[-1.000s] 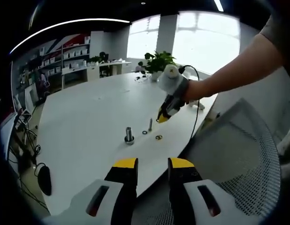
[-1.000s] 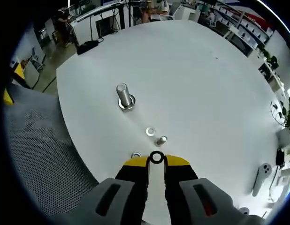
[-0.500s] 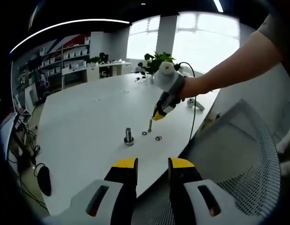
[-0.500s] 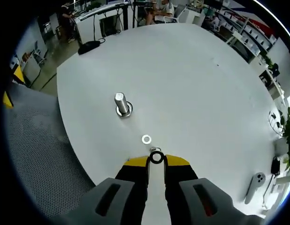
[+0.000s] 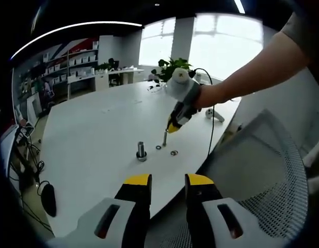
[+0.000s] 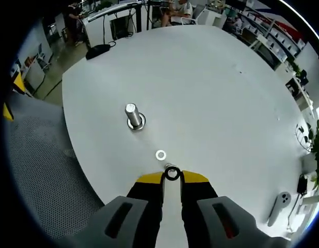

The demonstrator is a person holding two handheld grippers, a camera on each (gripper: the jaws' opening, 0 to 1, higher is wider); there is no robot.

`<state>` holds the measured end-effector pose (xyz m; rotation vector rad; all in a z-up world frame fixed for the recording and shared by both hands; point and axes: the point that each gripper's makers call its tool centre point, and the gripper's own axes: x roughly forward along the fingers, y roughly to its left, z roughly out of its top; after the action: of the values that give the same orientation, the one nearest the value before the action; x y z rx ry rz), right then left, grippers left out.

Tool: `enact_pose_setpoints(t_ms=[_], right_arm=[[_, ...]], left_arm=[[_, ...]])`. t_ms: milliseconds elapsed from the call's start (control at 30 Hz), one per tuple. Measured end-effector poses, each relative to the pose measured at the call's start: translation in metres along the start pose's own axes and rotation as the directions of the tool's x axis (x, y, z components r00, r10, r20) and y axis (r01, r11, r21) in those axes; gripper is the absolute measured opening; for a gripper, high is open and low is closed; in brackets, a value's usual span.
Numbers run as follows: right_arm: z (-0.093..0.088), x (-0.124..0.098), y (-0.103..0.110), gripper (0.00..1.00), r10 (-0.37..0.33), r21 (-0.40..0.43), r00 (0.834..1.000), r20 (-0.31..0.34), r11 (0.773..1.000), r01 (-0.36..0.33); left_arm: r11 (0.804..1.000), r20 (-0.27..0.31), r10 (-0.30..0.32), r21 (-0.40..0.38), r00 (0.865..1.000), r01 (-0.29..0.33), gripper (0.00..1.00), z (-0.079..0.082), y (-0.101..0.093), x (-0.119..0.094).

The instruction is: Place the washer onto the threaded stud by aligning its center hole with the stud, sliding it down to the base, and recovering from edge contact or off-axis alignment until the washer reaches the visible bottom stop.

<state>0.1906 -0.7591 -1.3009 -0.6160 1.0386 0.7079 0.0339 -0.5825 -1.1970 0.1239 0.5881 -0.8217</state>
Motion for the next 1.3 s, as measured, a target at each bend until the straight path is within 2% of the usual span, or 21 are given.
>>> enact_pose_setpoints(t_ms=[467,767,1300], right_arm=[[0.001,-0.005,-0.006,0.14,-0.012,-0.004,1.000,-0.008,1.000,0.012],[0.002,-0.007,-0.008,0.14,-0.020,-0.006,1.000,-0.005,1.000,0.020],[0.005,-0.004,-0.009,0.14,-0.017,-0.023,1.000,0.000,1.000,0.017]], left_arm=[[0.999,0.006,-0.033,-0.008,0.999,0.033,0.25,0.001,-0.006,0.000],[0.999,-0.012,-0.044,-0.014,0.999,0.044,0.28,-0.002,-0.008,0.001],[0.999,-0.016,-0.029,-0.020,0.999,0.029,0.27,-0.003,-0.006,0.001]])
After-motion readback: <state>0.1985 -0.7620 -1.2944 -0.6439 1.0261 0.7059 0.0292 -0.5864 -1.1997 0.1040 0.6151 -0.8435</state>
